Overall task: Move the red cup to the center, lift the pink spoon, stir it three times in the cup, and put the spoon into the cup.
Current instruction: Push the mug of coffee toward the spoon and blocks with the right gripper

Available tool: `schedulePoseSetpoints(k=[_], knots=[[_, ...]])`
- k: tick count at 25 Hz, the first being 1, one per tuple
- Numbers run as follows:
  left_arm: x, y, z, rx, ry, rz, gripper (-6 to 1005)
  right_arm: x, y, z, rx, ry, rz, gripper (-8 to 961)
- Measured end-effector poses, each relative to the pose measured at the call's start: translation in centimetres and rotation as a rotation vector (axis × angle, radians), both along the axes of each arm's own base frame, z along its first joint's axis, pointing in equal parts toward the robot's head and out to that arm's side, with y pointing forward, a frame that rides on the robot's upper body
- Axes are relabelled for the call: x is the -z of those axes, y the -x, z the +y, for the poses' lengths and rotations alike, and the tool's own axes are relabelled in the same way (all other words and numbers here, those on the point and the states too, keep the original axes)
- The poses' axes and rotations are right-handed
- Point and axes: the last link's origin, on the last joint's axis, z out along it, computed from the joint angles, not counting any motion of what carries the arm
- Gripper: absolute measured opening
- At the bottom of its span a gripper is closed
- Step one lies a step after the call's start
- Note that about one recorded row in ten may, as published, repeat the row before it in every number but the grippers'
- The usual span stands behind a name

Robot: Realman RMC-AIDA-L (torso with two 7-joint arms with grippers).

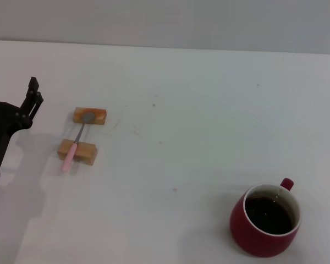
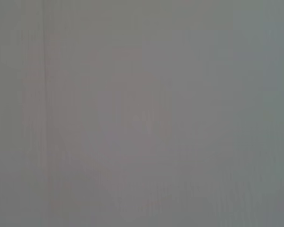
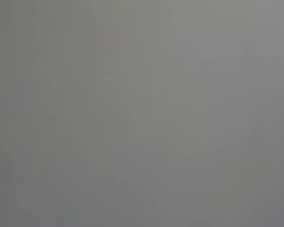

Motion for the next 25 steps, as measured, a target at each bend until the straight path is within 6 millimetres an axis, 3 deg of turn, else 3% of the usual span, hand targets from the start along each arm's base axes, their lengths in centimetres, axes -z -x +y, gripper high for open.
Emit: schedulePoseSetpoints(k=[5,11,19,25], knots=[[0.1,0.1,0.1,-0.004,0.006,0.005,837,1.1,1.5,-0.6,-0.046,0.020,-0.068,0],[0.2,0.0,0.4,-0.006,0.015,0.006,837,2.0,2.6,-1.3,0.027,-0.016,-0.125,-1],[0.5,0.1,0.9,-0.023,0.035,0.012,837,2.5,2.8,-2.1,0.086,0.016,-0.060,-1],[0.6,0.1,1.0,-0.030,0.042,0.012,837,2.5,1.6,-2.1,0.161,0.043,0.053,-1]])
